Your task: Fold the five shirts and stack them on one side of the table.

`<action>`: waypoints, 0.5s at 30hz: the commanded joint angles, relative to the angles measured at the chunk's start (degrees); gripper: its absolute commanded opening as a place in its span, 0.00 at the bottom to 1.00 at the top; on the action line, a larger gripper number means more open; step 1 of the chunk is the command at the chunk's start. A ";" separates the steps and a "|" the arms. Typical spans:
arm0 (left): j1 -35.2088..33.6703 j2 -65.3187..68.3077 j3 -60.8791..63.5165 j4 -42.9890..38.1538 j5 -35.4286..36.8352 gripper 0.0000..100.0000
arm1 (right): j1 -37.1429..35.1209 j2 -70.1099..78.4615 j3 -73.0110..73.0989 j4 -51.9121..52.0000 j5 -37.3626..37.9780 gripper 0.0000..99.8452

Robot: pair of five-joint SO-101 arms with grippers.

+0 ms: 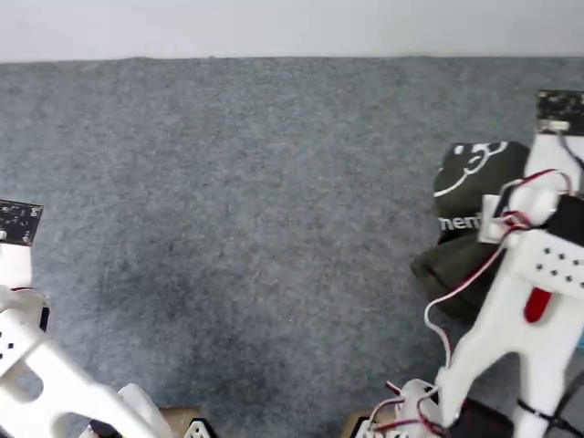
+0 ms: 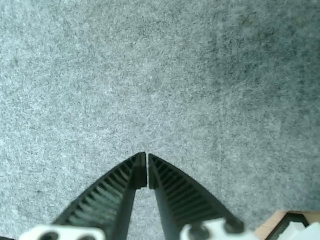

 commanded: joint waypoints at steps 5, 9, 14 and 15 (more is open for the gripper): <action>0.26 -1.32 -0.57 -0.62 -0.35 0.01 | 7.78 8.13 -0.26 -14.29 7.74 0.01; 0.26 -1.32 -0.57 -0.70 -0.35 0.01 | 9.80 12.53 -0.26 -17.36 13.71 0.02; 0.26 -1.32 -0.48 -0.79 -0.35 0.01 | 11.82 14.37 -2.55 -15.52 14.68 0.20; 0.26 -1.32 -0.48 -0.79 -0.35 0.01 | 12.18 14.20 -4.84 -13.67 13.45 0.26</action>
